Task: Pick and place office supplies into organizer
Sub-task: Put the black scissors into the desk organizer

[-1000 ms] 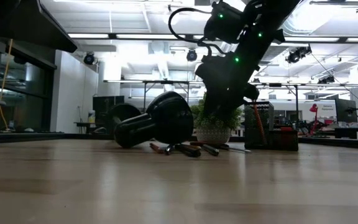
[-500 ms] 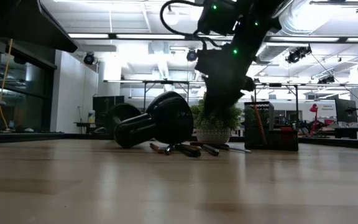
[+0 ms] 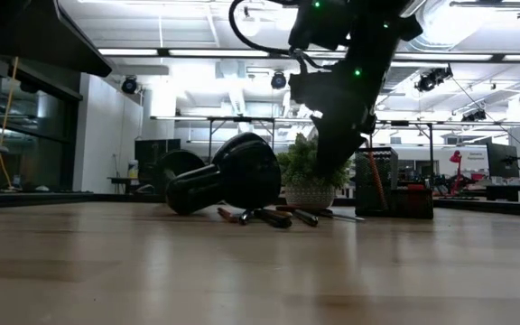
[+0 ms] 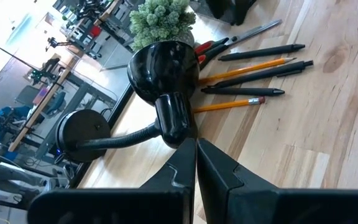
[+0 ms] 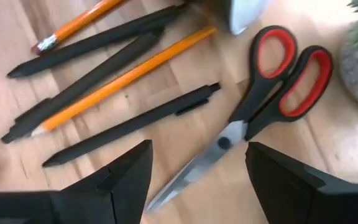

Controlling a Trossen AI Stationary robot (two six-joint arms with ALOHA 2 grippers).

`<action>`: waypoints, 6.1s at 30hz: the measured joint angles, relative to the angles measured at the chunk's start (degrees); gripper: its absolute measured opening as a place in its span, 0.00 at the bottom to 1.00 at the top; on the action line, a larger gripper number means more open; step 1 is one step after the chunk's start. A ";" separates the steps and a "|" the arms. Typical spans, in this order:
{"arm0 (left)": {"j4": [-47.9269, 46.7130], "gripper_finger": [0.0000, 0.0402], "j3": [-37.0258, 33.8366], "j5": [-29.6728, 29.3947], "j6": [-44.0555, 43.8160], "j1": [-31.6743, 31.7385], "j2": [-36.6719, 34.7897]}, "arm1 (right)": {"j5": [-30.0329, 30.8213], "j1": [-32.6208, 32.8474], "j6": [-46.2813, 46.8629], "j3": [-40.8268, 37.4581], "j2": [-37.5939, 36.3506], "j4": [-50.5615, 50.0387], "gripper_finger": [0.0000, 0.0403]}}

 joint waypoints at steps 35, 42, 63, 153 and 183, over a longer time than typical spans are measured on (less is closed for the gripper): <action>0.01 0.01 0.00 -1.71 -0.13 0.00 0.02 | 11.32 6.28 30.05 0.07 8.72 -2.32 0.47; 0.02 0.01 0.00 -1.94 -0.15 0.00 0.02 | 10.70 6.32 31.43 0.29 10.69 -1.40 0.37; 0.00 0.01 0.00 -1.94 -0.18 0.00 0.02 | 7.02 5.78 37.68 -2.37 11.97 1.30 0.40; 0.00 0.01 0.00 -1.70 -0.86 0.00 -0.04 | -4.25 2.37 -17.40 3.13 3.29 -8.75 0.36; 0.00 0.01 0.00 -1.88 -1.27 0.00 -0.04 | -14.05 -5.41 -27.03 2.57 9.85 -4.81 0.37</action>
